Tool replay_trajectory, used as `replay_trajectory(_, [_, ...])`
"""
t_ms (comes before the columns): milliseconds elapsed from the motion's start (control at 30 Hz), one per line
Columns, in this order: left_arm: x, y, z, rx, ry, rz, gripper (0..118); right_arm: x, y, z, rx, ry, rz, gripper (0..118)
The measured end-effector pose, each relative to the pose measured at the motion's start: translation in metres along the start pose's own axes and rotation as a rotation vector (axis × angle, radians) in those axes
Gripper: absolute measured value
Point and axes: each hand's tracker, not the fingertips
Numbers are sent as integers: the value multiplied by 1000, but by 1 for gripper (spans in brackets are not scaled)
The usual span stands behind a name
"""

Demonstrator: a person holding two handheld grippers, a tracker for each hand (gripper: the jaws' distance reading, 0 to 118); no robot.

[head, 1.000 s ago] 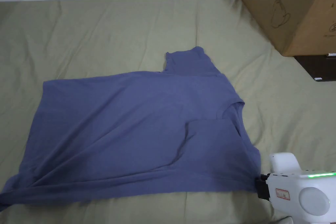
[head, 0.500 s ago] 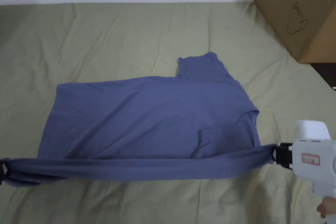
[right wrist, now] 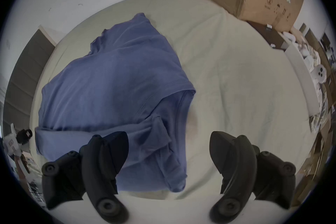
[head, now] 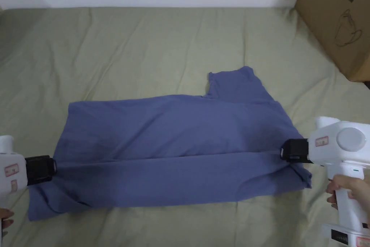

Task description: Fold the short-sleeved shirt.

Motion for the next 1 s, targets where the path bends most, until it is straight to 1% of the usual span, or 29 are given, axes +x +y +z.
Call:
replay_trajectory(67, [-5, -7, 13, -7, -11, 10, 98, 3, -7, 17, 2, -9, 18, 95])
replay_trajectory(100, [-10, -13, 23, 0, -27, 33, 98, 4, -13, 29, 25, 4, 34, 95])
replay_trajectory(133, [-14, -20, 33, 31, -64, 56, 91, 4, -19, 41, 60, 21, 44, 90])
replay_trajectory(167, [-18, -29, 45, 64, -89, 84, 77, 5, -27, 54, 80, 21, 43, 80])
replay_trajectory(200, [-21, -40, 56, 80, -107, 106, 55, 5, -37, 64, 97, 19, 44, 63])
replay_trajectory(233, [-22, -50, 64, 90, -126, 115, 19, 4, -46, 72, 105, 5, 28, 40])
replay_trajectory(267, [-26, -60, 72, 105, -141, 122, 3, 5, -57, 78, 118, 5, 10, 26])
replay_trajectory(300, [-26, -72, 80, 117, -180, 114, 3, 6, -68, 82, 137, 33, -14, 12])
replay_trajectory(333, [-26, -80, 85, 109, -177, 106, 0, 7, -75, 83, 122, 51, -35, 3])
replay_trajectory(367, [-24, -87, 88, 105, -165, 109, 0, 6, -85, 85, 117, 63, -35, 0])
replay_trajectory(400, [-21, -92, 89, 94, -155, 83, 0, 3, -94, 87, 129, 64, -30, 0])
replay_trajectory(467, [-17, -97, 85, 98, -100, 28, 0, -3, -104, 84, 93, 57, 7, 0])
replay_trajectory(500, [-17, -96, 79, 105, -97, 11, 1, -4, -109, 82, 93, 61, -2, 0])
replay_trajectory(533, [-16, -92, 73, 92, -98, 18, 20, -5, -113, 80, 72, 78, -14, 0])
replay_trajectory(600, [-17, -83, 54, 59, -94, 32, 83, -5, -115, 73, 41, 106, -41, 0])
replay_trajectory(633, [-18, -81, 43, 53, -98, 37, 101, -6, -118, 71, 44, 105, -46, 0])
replay_trajectory(667, [-23, -78, 28, 39, -85, 42, 98, -8, -119, 71, 38, 101, -46, 0])
replay_trajectory(733, [-24, -75, 14, 5, -81, 62, 86, -9, -120, 69, 29, 93, -38, 0])
replay_trajectory(767, [-26, -77, 5, -6, -87, 57, 74, -8, -120, 69, 28, 96, -36, 0])
replay_trajectory(800, [-23, -79, -5, -27, -80, 50, 42, -8, -120, 68, 20, 99, -34, 0])
replay_trajectory(833, [-25, -81, -12, -80, -66, 53, 23, -7, -119, 67, 14, 96, -38, 0])
replay_trajectory(867, [-29, -84, -13, -64, -64, 70, 15, -5, -118, 66, 8, 94, -42, 0])
replay_trajectory(900, [-35, -84, -6, -7, -121, 124, 2, -4, -117, 66, 6, 93, -41, 0])
replay_trajectory(933, [-35, -84, -2, -2, -149, 146, 2, -3, -116, 66, 8, 89, -40, 0])
replay_trajectory(1000, [-36, -82, 0, -15, -131, 120, 1, 1, -111, 62, 5, 81, -31, 0])
